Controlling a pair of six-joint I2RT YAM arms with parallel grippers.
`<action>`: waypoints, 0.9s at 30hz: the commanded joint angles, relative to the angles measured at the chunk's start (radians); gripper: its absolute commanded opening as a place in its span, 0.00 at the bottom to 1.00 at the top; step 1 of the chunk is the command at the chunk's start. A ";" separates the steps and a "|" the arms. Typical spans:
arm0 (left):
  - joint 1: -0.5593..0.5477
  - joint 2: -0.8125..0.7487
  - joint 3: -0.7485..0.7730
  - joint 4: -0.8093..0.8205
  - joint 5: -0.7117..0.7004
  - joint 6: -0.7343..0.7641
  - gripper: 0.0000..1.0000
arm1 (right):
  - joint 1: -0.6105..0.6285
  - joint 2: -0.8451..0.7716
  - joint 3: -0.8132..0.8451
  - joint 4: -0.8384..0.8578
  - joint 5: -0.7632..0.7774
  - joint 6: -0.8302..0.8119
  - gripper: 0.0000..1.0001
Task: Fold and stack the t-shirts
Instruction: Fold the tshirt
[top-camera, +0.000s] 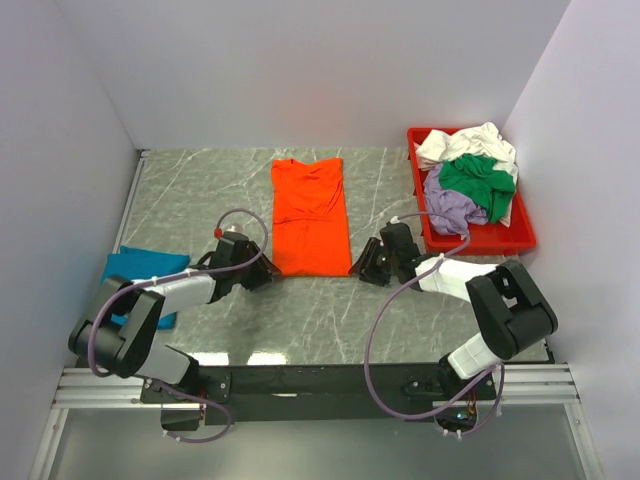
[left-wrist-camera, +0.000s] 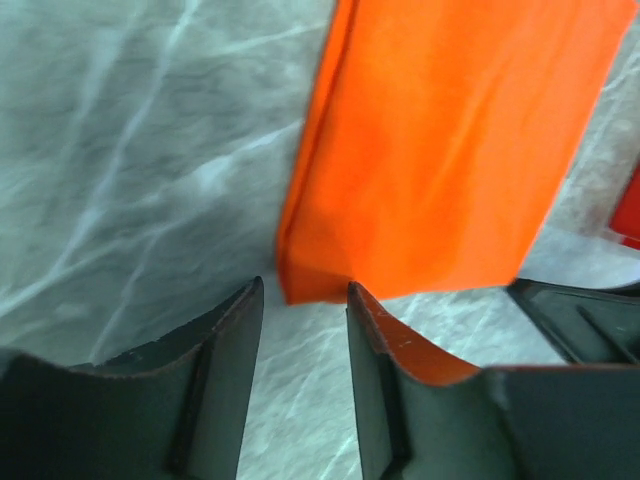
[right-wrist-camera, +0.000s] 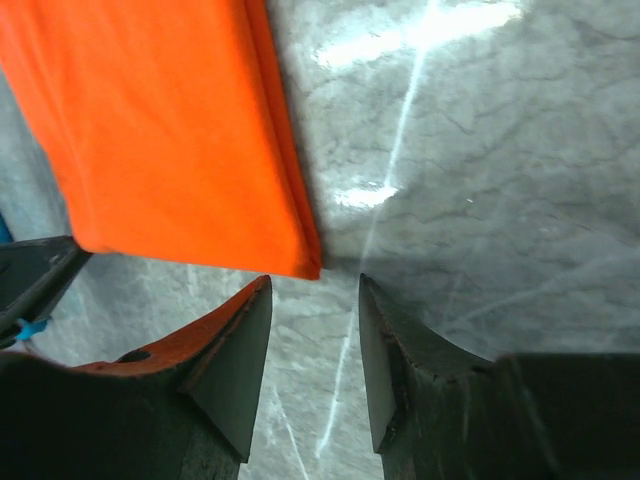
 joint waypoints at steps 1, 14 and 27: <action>-0.004 0.051 -0.019 0.065 0.025 -0.025 0.44 | -0.005 0.029 -0.019 0.070 -0.020 0.043 0.47; -0.004 0.104 -0.022 0.065 -0.056 -0.039 0.31 | -0.002 0.115 -0.048 0.191 -0.065 0.103 0.39; -0.015 -0.022 -0.025 -0.021 -0.050 -0.007 0.01 | -0.005 0.011 -0.089 0.170 -0.066 0.085 0.00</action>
